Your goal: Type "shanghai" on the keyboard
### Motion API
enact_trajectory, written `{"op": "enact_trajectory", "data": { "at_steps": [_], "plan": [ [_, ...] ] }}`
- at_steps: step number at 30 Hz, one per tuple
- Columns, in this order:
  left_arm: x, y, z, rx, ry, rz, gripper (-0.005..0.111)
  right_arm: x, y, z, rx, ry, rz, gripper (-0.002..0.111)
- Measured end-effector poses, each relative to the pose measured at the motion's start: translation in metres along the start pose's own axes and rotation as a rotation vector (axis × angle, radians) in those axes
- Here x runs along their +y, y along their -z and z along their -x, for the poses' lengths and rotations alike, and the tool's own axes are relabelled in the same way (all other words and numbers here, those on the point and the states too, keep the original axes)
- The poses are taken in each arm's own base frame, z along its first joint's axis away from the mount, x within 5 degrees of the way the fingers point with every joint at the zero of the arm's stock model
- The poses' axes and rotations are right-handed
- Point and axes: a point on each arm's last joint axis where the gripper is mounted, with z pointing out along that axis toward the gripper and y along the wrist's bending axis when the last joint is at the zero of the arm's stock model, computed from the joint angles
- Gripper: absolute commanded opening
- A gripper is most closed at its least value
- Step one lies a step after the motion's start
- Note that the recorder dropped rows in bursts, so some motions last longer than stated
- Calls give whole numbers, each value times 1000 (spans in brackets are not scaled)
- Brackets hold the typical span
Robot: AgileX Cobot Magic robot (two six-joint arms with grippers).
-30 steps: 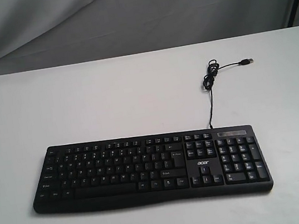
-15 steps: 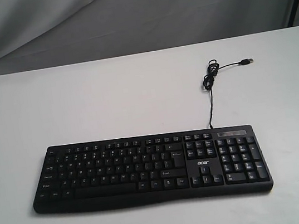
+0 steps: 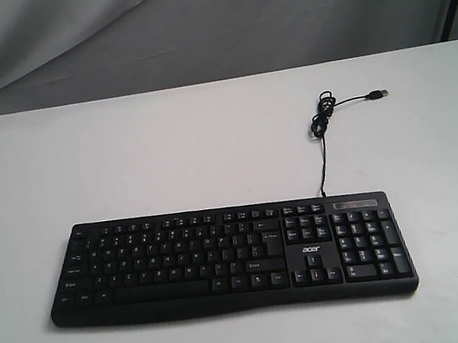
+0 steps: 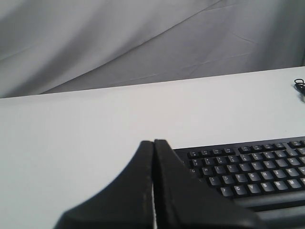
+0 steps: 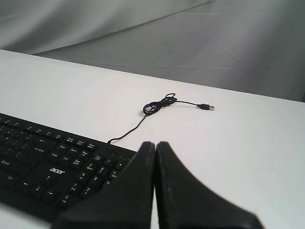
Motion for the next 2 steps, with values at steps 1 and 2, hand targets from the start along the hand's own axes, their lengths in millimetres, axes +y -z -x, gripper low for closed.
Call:
{"op": "enact_trajectory", "data": {
  "at_steps": [1, 2],
  "plan": [
    [0, 0, 0, 0, 0, 0, 0, 0, 0, 0, 0, 0, 0, 0],
    [0, 0, 0, 0, 0, 0, 0, 0, 0, 0, 0, 0, 0, 0]
  ]
}}
